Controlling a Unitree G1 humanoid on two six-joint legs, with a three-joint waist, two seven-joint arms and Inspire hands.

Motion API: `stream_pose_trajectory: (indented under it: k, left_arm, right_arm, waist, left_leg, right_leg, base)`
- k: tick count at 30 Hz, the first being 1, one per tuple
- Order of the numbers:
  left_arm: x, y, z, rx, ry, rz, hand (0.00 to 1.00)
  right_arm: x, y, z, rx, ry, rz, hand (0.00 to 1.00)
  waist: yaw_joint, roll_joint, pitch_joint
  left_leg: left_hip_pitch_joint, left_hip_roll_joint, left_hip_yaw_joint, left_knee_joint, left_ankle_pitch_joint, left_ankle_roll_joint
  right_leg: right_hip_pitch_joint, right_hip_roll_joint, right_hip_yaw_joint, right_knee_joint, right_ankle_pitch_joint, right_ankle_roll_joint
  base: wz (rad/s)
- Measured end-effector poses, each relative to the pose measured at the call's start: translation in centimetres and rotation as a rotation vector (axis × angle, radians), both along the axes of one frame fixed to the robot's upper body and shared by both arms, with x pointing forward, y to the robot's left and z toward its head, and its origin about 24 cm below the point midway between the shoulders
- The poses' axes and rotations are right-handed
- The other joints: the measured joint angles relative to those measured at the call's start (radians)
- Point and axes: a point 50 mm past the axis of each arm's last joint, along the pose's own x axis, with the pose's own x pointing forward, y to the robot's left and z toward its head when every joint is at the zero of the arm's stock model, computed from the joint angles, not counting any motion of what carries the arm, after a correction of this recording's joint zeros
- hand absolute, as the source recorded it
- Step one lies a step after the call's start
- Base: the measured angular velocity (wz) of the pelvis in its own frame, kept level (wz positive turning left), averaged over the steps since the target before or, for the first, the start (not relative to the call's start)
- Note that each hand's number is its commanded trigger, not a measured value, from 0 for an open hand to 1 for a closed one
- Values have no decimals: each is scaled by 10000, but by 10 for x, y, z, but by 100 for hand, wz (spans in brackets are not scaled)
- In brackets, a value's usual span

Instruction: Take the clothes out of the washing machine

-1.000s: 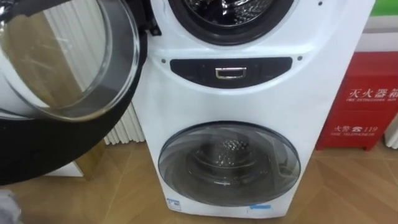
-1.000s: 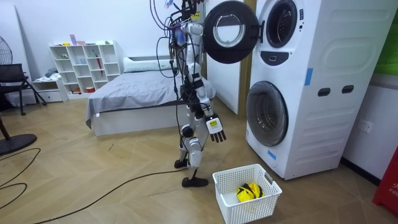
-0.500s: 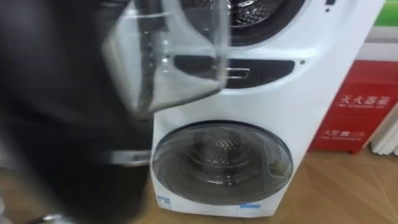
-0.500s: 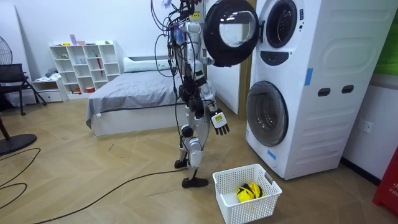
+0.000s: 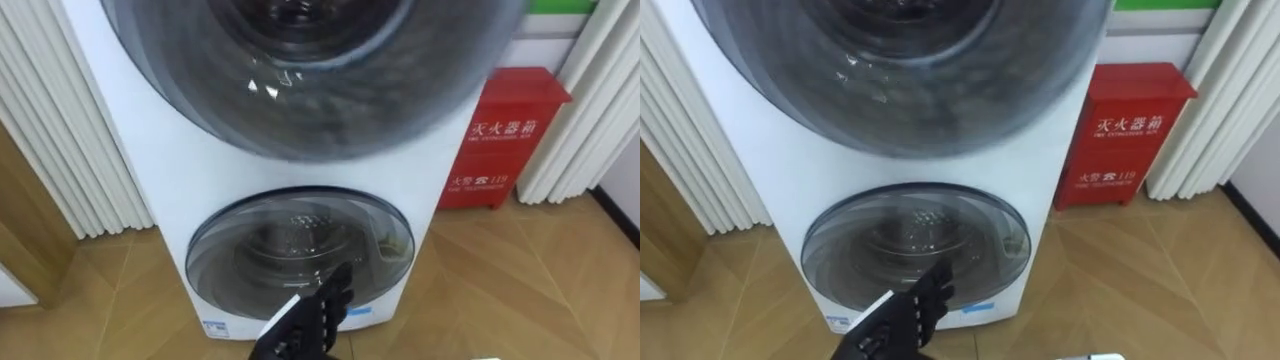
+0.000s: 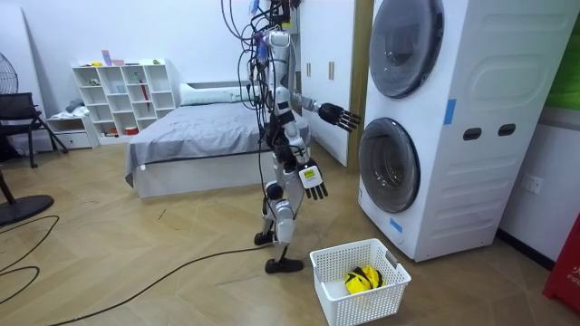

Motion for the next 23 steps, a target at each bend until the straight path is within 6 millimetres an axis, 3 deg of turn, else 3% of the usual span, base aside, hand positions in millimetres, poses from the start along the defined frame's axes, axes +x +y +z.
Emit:
stream_pose_trajectory:
  k: [8,14,16,19,20,22,23]
  left_arm:
    - [-4,10,-17,415,660,233,0]
    - [-23,38,-64,2634,2018,1222,0]
    - [-42,60,-89,3910,3084,1793,0]
    - [-102,116,-126,5933,5828,3926,0]
    - [-113,126,-129,6184,6327,4433,0]
    - [-164,161,-135,7379,8087,6101,0]
    - [-176,169,-135,7701,8462,6431,0]
  right_arm:
    - [-2,0,0,12,41,-51,0]
    - [-4,0,-1,13,110,-100,0]
    - [-9,-1,-2,48,257,-290,0]
    - [-22,-6,-4,205,549,-1270,0]
    - [-25,-7,-5,250,606,-1515,0]
    - [-35,-10,-6,353,877,-2088,0]
    - [-37,-11,-6,367,921,-2161,0]
  waist:
    - [83,-3,5]
    - [440,-40,36]
    - [502,-95,53]
    - [763,-80,13]
    - [818,-32,28]
    - [884,-67,-32]
    - [951,-41,-18]
  left_leg:
    - [190,6,61,-70,0,0]
    - [347,41,223,-181,-1,-2]
    - [448,79,256,-198,-24,-39]
    - [569,145,274,-336,-73,-109]
    - [588,155,279,-354,-78,-117]
    - [689,203,301,-413,-105,-154]
    - [726,222,315,-434,-111,-164]
  right_leg:
    - [139,8,37,1,0,0]
    - [183,58,171,2,22,-33]
    - [318,101,200,-27,24,-38]
    - [313,191,206,-74,39,-65]
    - [329,204,211,-97,40,-67]
    - [360,268,242,-163,48,-80]
    - [382,291,250,-166,53,-88]
  base:
    - [-1]
    - [-8]
    - [-6]
    - [-3]
    - [-4]
    - [-4]
    - [0]
